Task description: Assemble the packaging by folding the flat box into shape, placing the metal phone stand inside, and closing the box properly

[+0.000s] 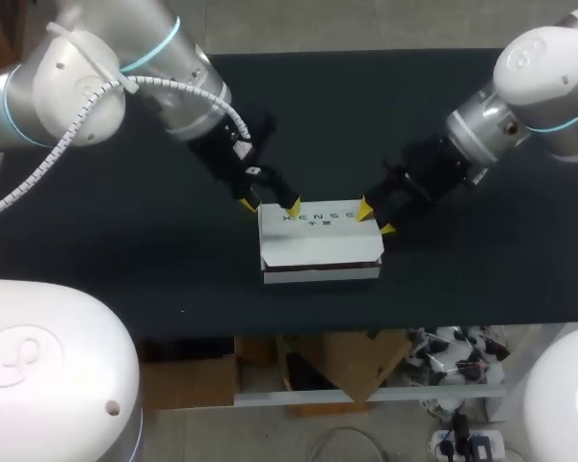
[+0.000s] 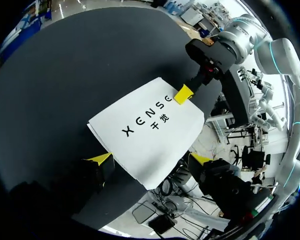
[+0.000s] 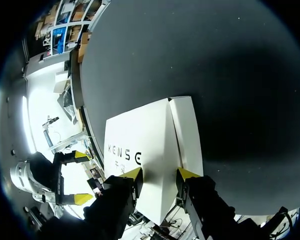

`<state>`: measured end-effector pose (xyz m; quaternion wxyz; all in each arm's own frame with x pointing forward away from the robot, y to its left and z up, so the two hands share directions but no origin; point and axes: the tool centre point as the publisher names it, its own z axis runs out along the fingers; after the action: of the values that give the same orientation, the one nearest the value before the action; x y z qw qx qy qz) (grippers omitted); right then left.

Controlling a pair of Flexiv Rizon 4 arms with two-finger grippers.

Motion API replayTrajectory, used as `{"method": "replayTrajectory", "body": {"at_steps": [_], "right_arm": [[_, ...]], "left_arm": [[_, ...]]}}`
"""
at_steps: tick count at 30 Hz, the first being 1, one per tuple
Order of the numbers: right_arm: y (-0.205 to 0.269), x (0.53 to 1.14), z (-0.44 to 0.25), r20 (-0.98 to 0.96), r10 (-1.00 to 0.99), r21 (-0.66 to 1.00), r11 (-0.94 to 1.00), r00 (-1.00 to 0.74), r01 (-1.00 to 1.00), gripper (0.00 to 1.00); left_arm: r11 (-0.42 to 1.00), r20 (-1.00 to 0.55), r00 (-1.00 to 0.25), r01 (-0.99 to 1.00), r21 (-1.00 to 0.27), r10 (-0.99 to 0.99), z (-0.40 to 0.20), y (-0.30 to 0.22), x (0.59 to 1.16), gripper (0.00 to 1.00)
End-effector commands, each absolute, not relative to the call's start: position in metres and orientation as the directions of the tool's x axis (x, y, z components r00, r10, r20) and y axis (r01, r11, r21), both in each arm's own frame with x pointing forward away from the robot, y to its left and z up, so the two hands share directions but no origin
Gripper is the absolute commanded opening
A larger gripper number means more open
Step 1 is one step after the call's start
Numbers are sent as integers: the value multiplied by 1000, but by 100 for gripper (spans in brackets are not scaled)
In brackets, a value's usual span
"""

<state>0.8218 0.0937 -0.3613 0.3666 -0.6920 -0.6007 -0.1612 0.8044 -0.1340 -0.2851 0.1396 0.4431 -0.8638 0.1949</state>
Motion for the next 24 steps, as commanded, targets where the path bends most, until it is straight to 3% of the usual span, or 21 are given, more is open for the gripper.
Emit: {"method": "replayTrajectory", "body": {"at_steps": [1,14,24], "right_arm": [[97,820,-364,662,715,-311,-11,225,950,45],[89,827,-364,659,716,-312,-19,230,950,45],[92,829,-363,661,717,-308,-11,222,951,45]], "left_arm": [[635,302,-681,-732,-247,-668,-280,-143,795,100],[780,118,-824,-564,-271,-554,-280,-158,773,100],[792,117,-837,-544,-276,-535,-286,-155,765,100]]}}
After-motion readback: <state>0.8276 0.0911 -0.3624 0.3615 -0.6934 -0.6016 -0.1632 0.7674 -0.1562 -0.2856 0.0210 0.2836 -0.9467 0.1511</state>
